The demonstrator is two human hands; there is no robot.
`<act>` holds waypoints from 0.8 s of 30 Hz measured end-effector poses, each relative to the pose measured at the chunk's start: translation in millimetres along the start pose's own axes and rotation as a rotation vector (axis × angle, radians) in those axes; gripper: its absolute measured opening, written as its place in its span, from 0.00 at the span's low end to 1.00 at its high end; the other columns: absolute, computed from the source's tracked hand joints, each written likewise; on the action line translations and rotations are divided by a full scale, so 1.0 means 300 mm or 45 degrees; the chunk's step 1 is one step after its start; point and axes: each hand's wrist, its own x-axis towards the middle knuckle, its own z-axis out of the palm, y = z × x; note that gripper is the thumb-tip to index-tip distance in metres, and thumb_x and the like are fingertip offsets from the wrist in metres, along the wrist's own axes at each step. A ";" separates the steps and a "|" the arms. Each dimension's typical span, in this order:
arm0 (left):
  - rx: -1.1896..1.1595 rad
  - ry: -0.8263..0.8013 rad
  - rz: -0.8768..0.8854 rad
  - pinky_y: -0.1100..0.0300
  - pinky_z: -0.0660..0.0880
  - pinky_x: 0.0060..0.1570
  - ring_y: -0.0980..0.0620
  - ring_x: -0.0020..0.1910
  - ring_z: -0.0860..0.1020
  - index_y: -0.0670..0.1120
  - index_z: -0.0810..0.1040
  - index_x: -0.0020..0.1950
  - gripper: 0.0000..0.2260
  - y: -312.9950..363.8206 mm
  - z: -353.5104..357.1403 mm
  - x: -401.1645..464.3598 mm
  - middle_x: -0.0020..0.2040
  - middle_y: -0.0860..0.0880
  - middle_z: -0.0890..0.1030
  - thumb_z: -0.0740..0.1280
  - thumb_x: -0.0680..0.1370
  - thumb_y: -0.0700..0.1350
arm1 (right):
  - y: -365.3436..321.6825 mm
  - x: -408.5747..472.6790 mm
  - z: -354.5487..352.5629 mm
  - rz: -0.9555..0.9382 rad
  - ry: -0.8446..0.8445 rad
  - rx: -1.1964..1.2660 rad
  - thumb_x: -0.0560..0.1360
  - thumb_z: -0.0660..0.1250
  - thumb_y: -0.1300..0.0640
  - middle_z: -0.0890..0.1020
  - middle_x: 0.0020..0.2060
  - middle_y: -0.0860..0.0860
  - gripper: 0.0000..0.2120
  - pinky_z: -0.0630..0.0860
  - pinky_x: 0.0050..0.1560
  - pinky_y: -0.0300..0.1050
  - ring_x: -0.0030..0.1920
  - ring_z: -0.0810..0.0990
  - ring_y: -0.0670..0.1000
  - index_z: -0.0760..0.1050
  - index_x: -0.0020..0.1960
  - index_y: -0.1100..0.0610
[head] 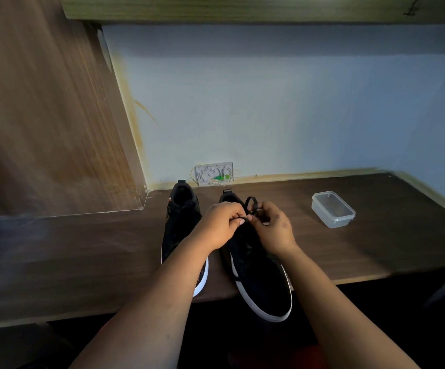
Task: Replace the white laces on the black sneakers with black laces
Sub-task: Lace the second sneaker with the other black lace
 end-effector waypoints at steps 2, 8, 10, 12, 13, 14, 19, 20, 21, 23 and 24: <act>-0.009 -0.017 -0.012 0.67 0.71 0.41 0.56 0.42 0.77 0.46 0.80 0.50 0.04 0.001 -0.001 -0.002 0.46 0.51 0.79 0.67 0.77 0.40 | 0.002 0.000 0.002 0.023 -0.019 0.041 0.75 0.69 0.59 0.81 0.41 0.44 0.06 0.72 0.42 0.34 0.44 0.78 0.43 0.76 0.49 0.50; -0.031 -0.052 -0.083 0.63 0.74 0.44 0.54 0.43 0.80 0.46 0.81 0.49 0.03 0.001 -0.007 -0.008 0.45 0.50 0.81 0.69 0.77 0.40 | -0.002 0.012 -0.031 0.097 -0.145 -0.095 0.77 0.67 0.56 0.82 0.45 0.48 0.07 0.76 0.48 0.45 0.48 0.81 0.50 0.76 0.55 0.50; -0.034 -0.067 -0.088 0.63 0.74 0.43 0.54 0.43 0.80 0.47 0.81 0.49 0.03 0.002 -0.011 -0.012 0.46 0.50 0.81 0.69 0.77 0.40 | -0.012 0.019 -0.074 0.134 -0.106 -0.235 0.77 0.67 0.54 0.81 0.45 0.46 0.09 0.74 0.47 0.42 0.47 0.80 0.49 0.75 0.57 0.50; -0.031 -0.073 -0.080 0.62 0.76 0.44 0.54 0.44 0.80 0.47 0.81 0.49 0.03 -0.001 -0.013 -0.015 0.46 0.50 0.81 0.69 0.77 0.40 | -0.027 0.010 -0.118 0.125 0.020 -0.359 0.77 0.68 0.53 0.80 0.43 0.46 0.09 0.72 0.46 0.40 0.45 0.78 0.46 0.76 0.56 0.50; -0.029 -0.075 -0.076 0.61 0.76 0.45 0.54 0.44 0.79 0.47 0.81 0.49 0.03 0.000 -0.015 -0.015 0.46 0.50 0.81 0.69 0.77 0.40 | -0.035 -0.002 -0.131 0.083 0.081 -0.352 0.76 0.68 0.54 0.80 0.41 0.46 0.07 0.71 0.44 0.39 0.42 0.78 0.45 0.77 0.53 0.50; -0.024 -0.083 -0.074 0.61 0.76 0.45 0.54 0.43 0.79 0.47 0.81 0.49 0.03 -0.001 -0.015 -0.013 0.46 0.50 0.81 0.69 0.77 0.40 | -0.047 -0.022 -0.136 0.018 0.115 -0.319 0.75 0.69 0.55 0.80 0.39 0.45 0.04 0.71 0.41 0.37 0.39 0.77 0.43 0.78 0.50 0.50; 0.080 -0.134 -0.013 0.56 0.77 0.47 0.50 0.44 0.79 0.46 0.81 0.50 0.07 0.001 -0.026 0.000 0.45 0.50 0.81 0.66 0.75 0.36 | -0.046 -0.153 -0.011 -0.352 -0.011 -0.407 0.69 0.75 0.50 0.78 0.37 0.43 0.04 0.70 0.45 0.37 0.42 0.75 0.46 0.81 0.42 0.47; 0.070 -0.134 -0.020 0.56 0.77 0.48 0.50 0.45 0.80 0.46 0.81 0.49 0.06 0.001 -0.025 0.001 0.44 0.50 0.80 0.67 0.76 0.37 | -0.028 -0.169 0.023 -0.368 -0.013 -0.518 0.68 0.75 0.47 0.77 0.37 0.43 0.06 0.71 0.45 0.42 0.42 0.74 0.49 0.81 0.42 0.47; 0.060 -0.127 -0.025 0.57 0.77 0.48 0.51 0.45 0.79 0.47 0.81 0.49 0.05 0.001 -0.025 0.002 0.44 0.50 0.80 0.68 0.76 0.39 | -0.010 -0.180 0.050 -0.355 0.018 -0.624 0.68 0.74 0.45 0.76 0.37 0.44 0.08 0.72 0.44 0.46 0.43 0.72 0.52 0.81 0.41 0.47; 0.051 -0.123 -0.031 0.56 0.77 0.50 0.51 0.45 0.79 0.47 0.82 0.48 0.03 -0.001 -0.020 0.004 0.45 0.50 0.81 0.69 0.77 0.41 | 0.013 -0.186 0.075 -0.288 0.119 -0.752 0.68 0.73 0.42 0.76 0.36 0.47 0.11 0.72 0.40 0.49 0.44 0.70 0.54 0.81 0.41 0.49; 0.052 -0.131 -0.033 0.56 0.77 0.50 0.51 0.45 0.79 0.47 0.82 0.48 0.03 -0.004 -0.017 0.003 0.45 0.49 0.81 0.69 0.77 0.41 | 0.017 -0.182 0.078 -0.261 0.167 -0.780 0.68 0.73 0.41 0.76 0.36 0.47 0.12 0.71 0.39 0.48 0.44 0.70 0.55 0.81 0.40 0.50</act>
